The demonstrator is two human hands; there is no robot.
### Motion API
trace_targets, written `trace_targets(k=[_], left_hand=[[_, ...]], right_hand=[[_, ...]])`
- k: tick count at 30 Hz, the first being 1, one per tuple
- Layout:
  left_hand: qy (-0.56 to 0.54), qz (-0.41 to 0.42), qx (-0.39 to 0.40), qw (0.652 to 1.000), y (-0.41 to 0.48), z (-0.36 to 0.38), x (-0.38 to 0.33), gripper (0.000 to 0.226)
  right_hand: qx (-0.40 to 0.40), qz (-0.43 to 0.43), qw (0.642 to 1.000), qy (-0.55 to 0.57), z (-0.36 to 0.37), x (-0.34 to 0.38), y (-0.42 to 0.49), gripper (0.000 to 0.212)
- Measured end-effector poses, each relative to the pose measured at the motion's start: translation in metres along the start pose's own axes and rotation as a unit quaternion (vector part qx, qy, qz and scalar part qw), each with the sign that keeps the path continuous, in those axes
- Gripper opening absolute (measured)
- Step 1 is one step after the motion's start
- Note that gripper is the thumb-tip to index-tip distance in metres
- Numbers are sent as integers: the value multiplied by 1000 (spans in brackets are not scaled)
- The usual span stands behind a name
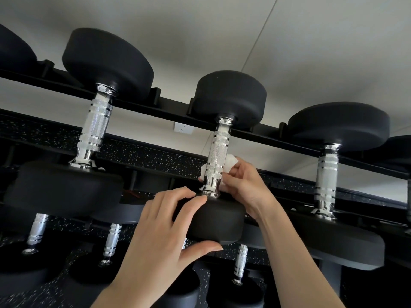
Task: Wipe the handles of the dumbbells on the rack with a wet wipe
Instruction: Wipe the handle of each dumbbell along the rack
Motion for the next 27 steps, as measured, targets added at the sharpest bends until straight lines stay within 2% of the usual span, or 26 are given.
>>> trace_targets(k=[10,16,27], left_hand=[[-6,-2,-5,1000,0,0,0,63],[-7,-5,-6,1000,0,0,0,63],[-19,-4,-13,1000,1,0,2,64]], right_hand=[[-6,1,998,-70,-2,1,-18,21],[-18,-1,995,-99,-2,4,-26,25],[-68,-8,978,-197,10,26,-46,11]])
Point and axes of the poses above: each hand's wrist, its own y-axis towards the middle knuckle, its own z-axis out of the palm, x = y × z, the point moved 4 cm from there along y, towards the middle knuckle, and after that the axes turned 12 degrees about x, right-handed, at the moved point
